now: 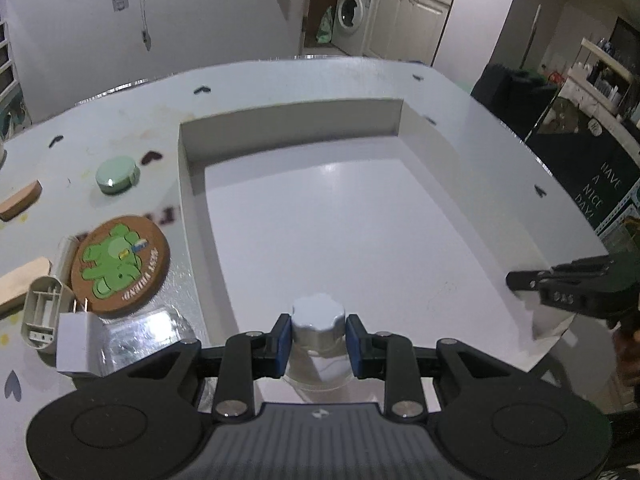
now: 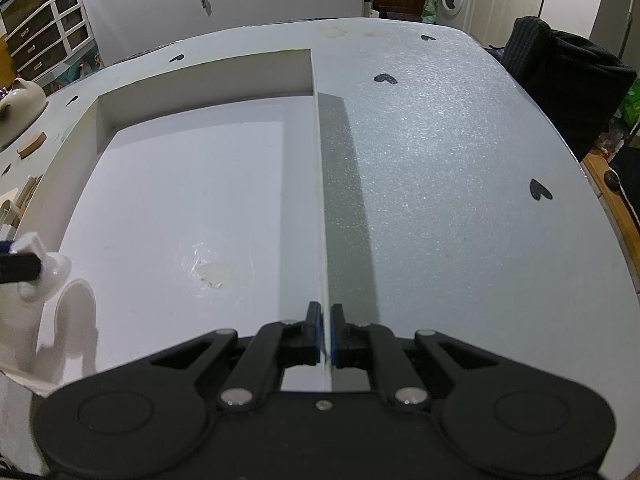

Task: Organize rigid objects
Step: 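Carry the cap with the left tool into the white tray and release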

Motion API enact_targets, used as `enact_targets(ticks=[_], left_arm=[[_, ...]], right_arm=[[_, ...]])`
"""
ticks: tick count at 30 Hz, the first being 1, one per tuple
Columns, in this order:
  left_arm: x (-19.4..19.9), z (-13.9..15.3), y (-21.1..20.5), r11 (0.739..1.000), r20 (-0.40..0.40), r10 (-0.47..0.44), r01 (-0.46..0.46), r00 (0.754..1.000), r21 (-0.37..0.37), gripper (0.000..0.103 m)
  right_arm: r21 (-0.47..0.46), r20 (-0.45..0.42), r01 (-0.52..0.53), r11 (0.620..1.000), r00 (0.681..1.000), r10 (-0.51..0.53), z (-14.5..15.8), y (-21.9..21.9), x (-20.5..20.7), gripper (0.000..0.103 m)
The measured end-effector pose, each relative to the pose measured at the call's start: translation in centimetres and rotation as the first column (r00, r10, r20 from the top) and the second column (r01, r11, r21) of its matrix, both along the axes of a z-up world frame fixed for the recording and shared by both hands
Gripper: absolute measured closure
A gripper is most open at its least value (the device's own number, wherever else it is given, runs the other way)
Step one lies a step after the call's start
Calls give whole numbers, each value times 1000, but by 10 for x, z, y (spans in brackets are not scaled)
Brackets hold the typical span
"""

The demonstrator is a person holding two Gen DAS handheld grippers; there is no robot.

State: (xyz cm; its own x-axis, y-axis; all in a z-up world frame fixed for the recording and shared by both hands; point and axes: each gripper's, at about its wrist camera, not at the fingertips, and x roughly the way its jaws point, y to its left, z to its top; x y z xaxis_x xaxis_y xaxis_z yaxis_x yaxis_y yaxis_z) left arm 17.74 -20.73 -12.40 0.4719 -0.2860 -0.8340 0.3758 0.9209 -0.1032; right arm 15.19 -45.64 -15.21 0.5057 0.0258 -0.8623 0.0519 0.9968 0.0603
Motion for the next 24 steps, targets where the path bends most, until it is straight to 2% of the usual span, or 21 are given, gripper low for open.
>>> enact_targets(ticks=[6,10,15,19,21,24], left_arm=[[-1,-2,2,1000,-7,8,-8,1000,9,72],[-2,-2,2,1000,-14,5,-5,1000,14,65],[-5,-1,0,1000,-18,-13,14,1000,14,62],[-9,7,1,1000,12,-24,24,1000,7,51],[-11,15,3,1000,36,-20,20,999,-1,40],[-13,31,10,999,75,6,-4,997,-33,30]], right_arm=[[-1,0,0,1000,1000,0,0,0,0,96],[-3,0,0,1000,1000,0,0,1,0,96],[-2,0,0,1000,1000,0,0,1,0,96],[-2,0,0,1000,1000,0,0,1,0,96],[-2,0,1,1000,1000,-1,0,1,0,96],[-3,0,0,1000,1000,0,0,1,0,96]])
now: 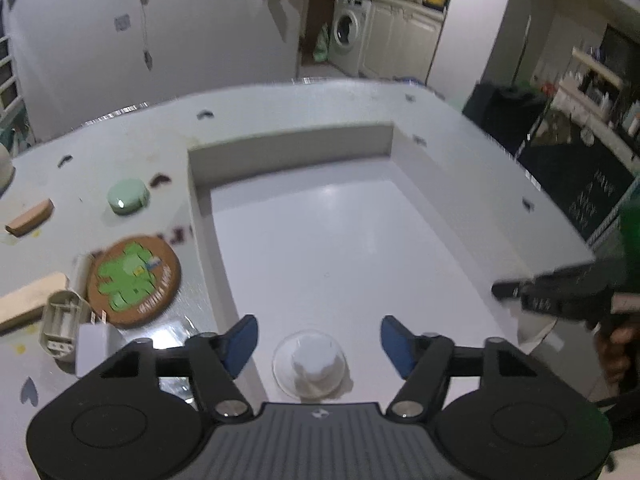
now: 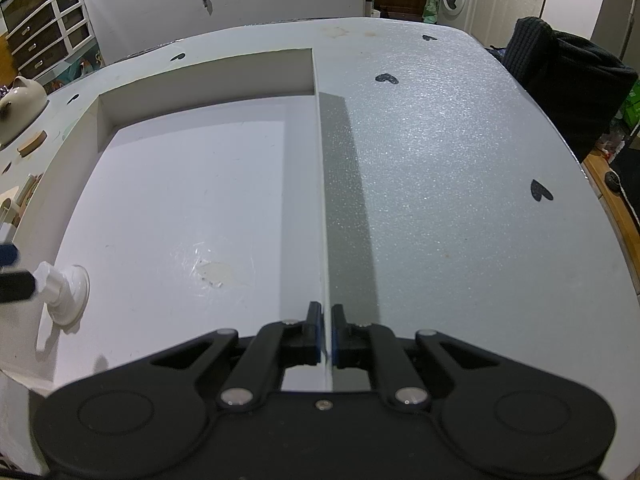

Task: Organize rigid objects
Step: 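Carry the cap with the left tool into the white tray and release, then move the left tool to the white charger plug and grasp it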

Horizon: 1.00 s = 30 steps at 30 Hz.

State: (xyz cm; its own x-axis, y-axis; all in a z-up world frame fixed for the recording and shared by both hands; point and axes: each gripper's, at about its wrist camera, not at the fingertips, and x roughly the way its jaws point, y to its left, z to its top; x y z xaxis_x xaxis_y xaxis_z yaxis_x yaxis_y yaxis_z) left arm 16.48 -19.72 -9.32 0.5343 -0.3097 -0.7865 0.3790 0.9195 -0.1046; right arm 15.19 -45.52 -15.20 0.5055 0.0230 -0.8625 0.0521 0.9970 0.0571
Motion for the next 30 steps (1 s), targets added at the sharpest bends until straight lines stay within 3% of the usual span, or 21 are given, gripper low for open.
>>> enact_targets(ticks=[6,13,19,24,30], left_arm=[[3,25,20,994,77,107,-106,991,-21,8],[15,27,53,969,110,246,-248,963,8,0],[23,9,85,939,98,338,-342,936,37,0],[26,-12,103,938,79,337,-342,938,58,1],[28,-34,119,932,-7,357,-356,934,64,26]], right_arm=[[0,0,0,1000,1000,0,0,0,0,96],[0,0,-1,1000,1000,1,0,0,0,96],[0,0,1,1000,1000,-1,0,0,0,96],[1,0,0,1000,1000,0,0,0,0,96],[2,0,1,1000,1000,-1,0,-1,0,97]])
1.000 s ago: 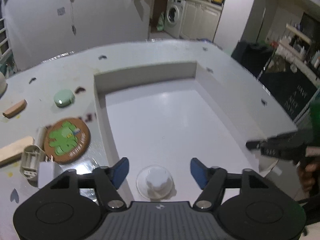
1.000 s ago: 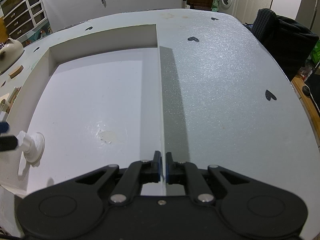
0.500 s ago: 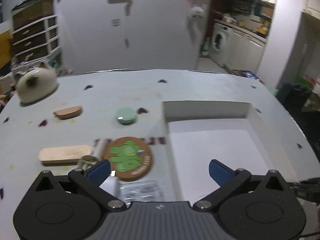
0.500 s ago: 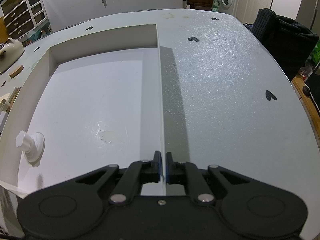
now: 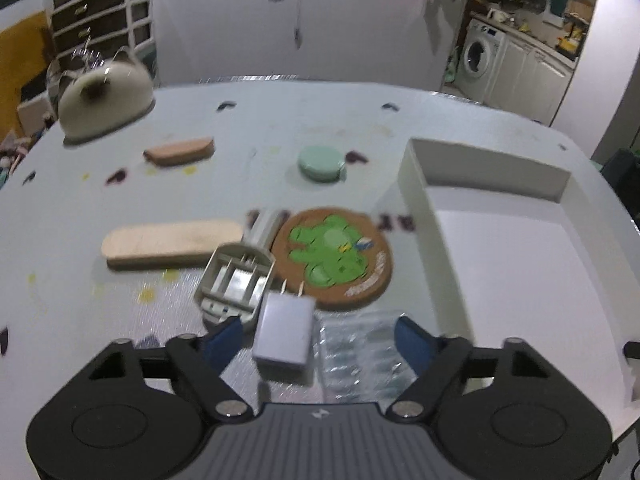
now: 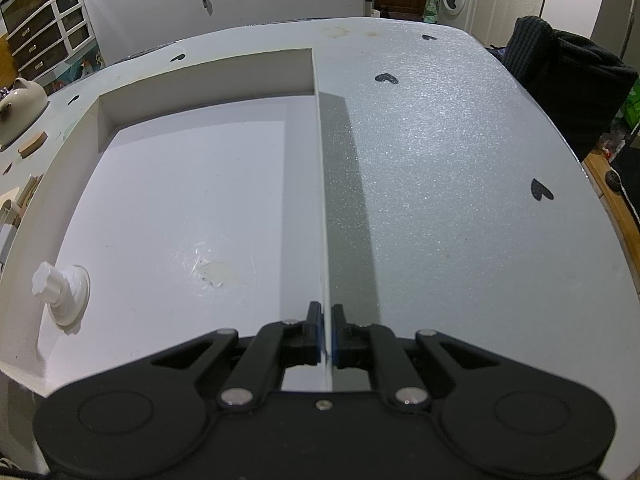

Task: Organize rigid objects
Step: 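Move the left tool to the white charger plug and grasp it, then carry the plug with the left tool into the tray beside the cap, release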

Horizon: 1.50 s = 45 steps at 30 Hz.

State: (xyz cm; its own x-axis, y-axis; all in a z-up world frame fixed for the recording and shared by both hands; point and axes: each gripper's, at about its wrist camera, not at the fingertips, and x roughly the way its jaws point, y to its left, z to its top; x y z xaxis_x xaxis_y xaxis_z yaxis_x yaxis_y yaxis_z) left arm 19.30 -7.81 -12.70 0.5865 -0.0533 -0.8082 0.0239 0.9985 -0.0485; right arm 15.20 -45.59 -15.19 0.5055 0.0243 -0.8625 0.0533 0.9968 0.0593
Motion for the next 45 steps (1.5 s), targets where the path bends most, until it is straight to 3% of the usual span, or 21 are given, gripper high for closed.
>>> enact_targets(ticks=[6,14,18,27,33,41,45], left_arm=[[7,-17,10,999,-50,33,-33,998,2,49],[23,-18,20,997,-41,67,-68,997,-27,52],[24,-19,27,995,-49,88,-91,995,-48,65],[28,-25,18,997,-69,76,-74,995,31,65],[28,-26,15,995,-71,95,-92,993,46,66],[9,5,14,986,-34,150,-153,988,-71,66],[1,28,1,984,5,132,-131,991,-125,66]], right_arm=[[4,1,1,1000,1000,-1,0,1,0,97],[12,-3,-9,1000,1000,9,0,-2,1,97],[16,-2,-8,1000,1000,8,-1,-3,1,97],[18,-1,-9,1000,1000,9,-1,-3,1,97],[22,0,-8,1000,1000,8,0,-4,0,98],[23,0,-9,1000,1000,9,0,-5,1,97],[22,-4,-12,1000,1000,12,0,-5,1,98]])
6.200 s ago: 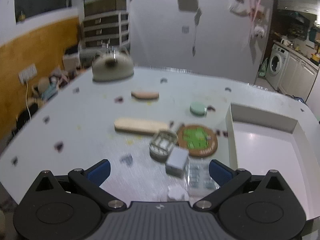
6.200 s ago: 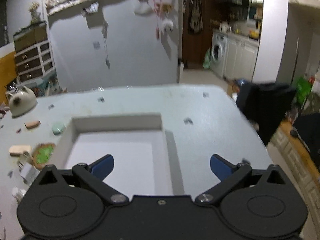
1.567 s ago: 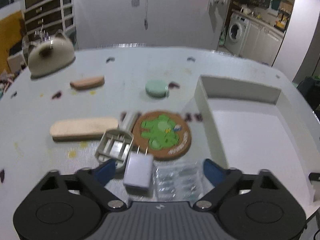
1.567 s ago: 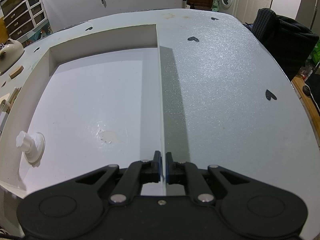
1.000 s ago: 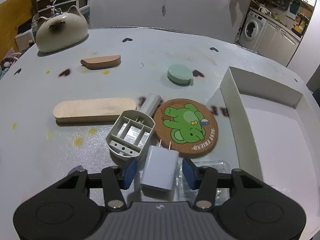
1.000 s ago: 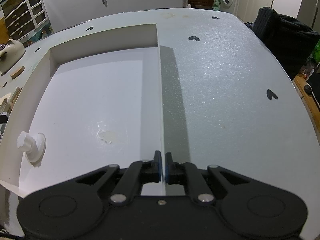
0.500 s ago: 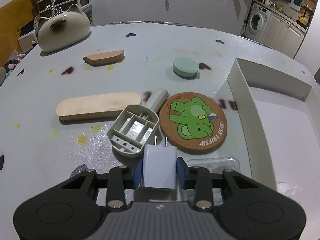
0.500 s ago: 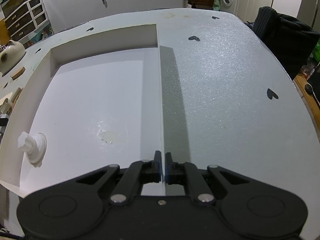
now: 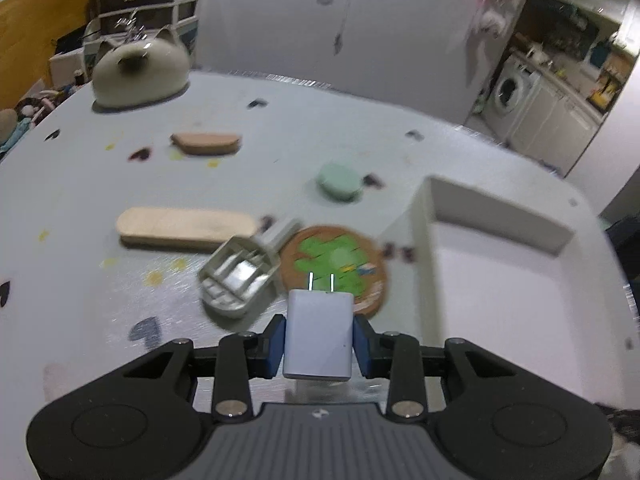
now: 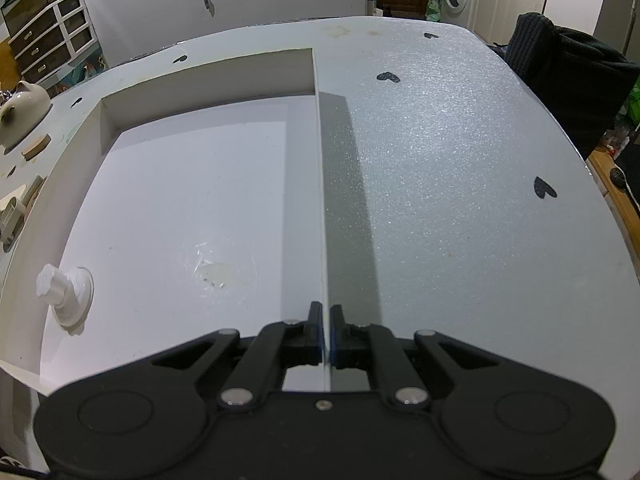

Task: Organize rigid objects
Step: 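Carry the plug with the left tool into the tray beside the cap, release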

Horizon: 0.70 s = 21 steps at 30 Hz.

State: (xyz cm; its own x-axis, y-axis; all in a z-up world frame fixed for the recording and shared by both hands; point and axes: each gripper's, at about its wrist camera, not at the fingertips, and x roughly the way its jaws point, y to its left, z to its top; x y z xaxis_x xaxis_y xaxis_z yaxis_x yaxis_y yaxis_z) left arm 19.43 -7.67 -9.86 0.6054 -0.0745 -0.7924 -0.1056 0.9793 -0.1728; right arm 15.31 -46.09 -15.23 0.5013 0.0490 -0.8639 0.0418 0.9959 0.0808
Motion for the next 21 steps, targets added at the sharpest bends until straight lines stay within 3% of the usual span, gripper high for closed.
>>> enact_targets(ticks=[5,11,17,21], left_arm=[[0,22,-31,994,41,-69,72,997,-77,66],[8,31,-79,972,32,-167,170,985,-162,66],[17,18,-126,940,-55,-237,215,970,-265,66],[17,5,-153,926,-113,-299,260,948,-273,66]], right_arm=[[-5,-5,-2,1000,1000,2,0,0,1,97],[-8,-7,-11,1000,1000,11,0,1,3,98],[-8,-6,-12,1000,1000,12,0,1,2,98],[-9,-6,-14,1000,1000,14,0,1,2,98]])
